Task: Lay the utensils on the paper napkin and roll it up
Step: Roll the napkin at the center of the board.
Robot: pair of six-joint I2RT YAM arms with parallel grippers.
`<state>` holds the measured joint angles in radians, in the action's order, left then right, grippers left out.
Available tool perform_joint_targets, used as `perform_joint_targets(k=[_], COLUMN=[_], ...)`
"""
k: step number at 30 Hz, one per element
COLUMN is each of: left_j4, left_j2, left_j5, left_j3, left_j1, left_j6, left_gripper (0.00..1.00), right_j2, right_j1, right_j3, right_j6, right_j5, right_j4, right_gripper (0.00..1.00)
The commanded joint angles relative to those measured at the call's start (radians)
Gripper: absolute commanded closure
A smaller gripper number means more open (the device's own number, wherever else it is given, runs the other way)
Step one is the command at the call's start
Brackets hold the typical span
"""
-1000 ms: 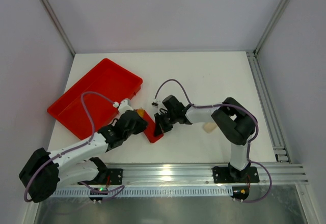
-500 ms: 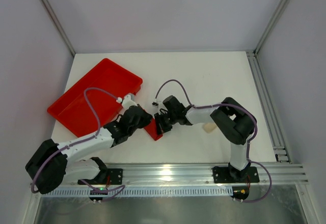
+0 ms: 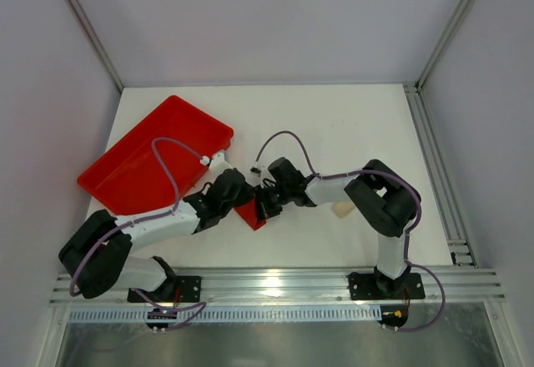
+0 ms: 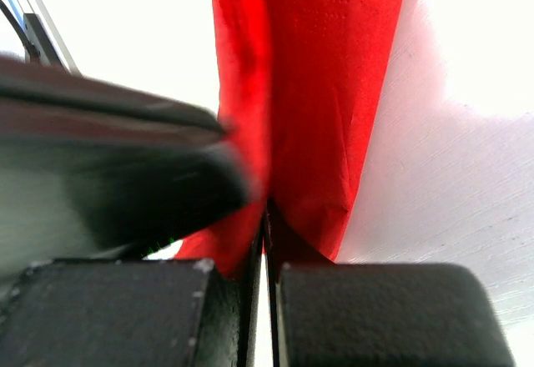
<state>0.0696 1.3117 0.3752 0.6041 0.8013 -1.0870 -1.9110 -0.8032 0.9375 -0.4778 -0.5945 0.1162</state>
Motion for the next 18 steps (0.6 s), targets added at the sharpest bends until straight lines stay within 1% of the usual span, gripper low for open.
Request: perform_joint_targets(k=[1, 7, 15, 16, 18], left_j4=[0.153, 0.263, 0.260, 0.262, 0.271], left_j2=[0.037, 0.084, 0.087, 0.087, 0.095], left_j5=[-0.050, -0.075, -0.029, -0.027, -0.025], left_j3=[0.010, -0.021, -0.029, -0.030, -0.033], left_j1=[0.003, 0.003, 0.004, 0.003, 0.003], left_j6=[0.042, 0.042, 0.039, 0.041, 0.048], left_gripper=[1.00, 1.00, 1.00, 1.00, 1.00], right_j2=[-0.057, -0.049, -0.051, -0.051, -0.051], right_j1=[-0.008, -0.008, -0.008, -0.008, -0.008], right_j3=[-0.062, -0.071, -0.068, -0.071, -0.071], right_j6=[0.050, 0.048, 0.047, 0.045, 0.045], right_j5=[0.136, 0.139, 0.133, 0.133, 0.133], right_j4=[-0.124, -0.124, -0.124, -0.093, -0.095], right_gripper=[0.96, 0.96, 0.96, 0.96, 0.96])
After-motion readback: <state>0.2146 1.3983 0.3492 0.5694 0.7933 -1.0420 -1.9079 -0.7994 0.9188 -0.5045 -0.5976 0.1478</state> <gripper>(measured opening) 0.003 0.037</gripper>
